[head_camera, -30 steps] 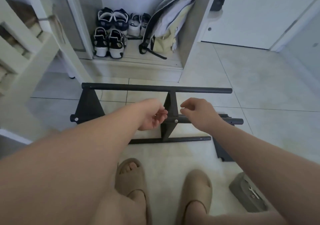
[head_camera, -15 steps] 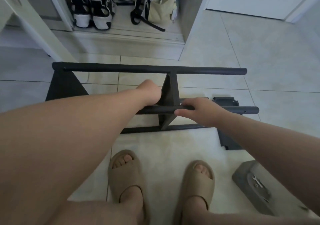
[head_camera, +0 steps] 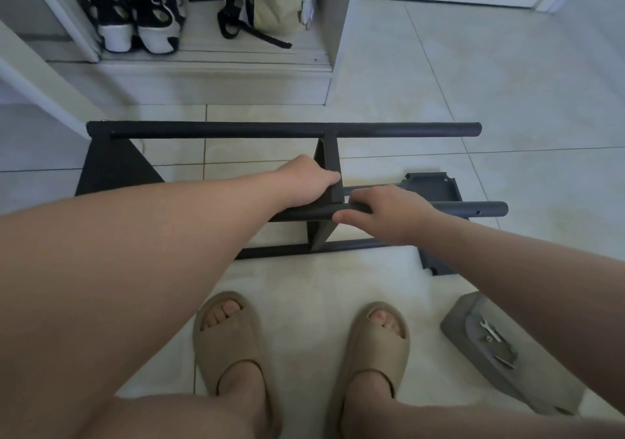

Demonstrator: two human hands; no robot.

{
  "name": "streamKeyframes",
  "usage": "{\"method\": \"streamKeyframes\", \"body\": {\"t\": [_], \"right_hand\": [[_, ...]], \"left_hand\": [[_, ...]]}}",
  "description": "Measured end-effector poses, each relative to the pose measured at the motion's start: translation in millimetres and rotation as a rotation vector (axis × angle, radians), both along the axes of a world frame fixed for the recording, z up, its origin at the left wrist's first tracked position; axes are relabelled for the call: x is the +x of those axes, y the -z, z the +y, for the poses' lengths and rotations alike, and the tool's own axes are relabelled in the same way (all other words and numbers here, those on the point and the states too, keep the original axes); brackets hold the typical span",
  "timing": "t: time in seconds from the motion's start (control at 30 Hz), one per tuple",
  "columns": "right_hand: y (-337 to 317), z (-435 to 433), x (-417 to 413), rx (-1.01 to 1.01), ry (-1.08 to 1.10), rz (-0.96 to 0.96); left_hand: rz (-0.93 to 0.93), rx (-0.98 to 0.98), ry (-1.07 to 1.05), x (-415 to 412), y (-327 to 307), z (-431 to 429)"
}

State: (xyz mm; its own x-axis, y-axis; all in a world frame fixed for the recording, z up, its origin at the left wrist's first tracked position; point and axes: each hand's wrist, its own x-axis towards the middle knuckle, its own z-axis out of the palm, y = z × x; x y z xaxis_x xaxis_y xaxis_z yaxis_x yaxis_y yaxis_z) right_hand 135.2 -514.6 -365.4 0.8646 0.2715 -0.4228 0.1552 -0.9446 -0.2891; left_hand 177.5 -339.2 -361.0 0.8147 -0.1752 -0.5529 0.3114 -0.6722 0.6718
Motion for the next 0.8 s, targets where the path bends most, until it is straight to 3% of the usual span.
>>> {"method": "streamKeyframes", "body": {"t": [0.37,0.57,0.8], "right_hand": [[0,-65,-20,0.074,0.067,-0.011],[5,-59,-29,0.053,-0.018,-0.101],[7,-32,-50,0.067,-0.032,-0.016]], "left_hand": [[0.010,0.024,0.117,-4,8,-65],[0.030,0.058,0.113,-5,12,-58],[0.111,0.127,0.198,-24,7,-30]]}}
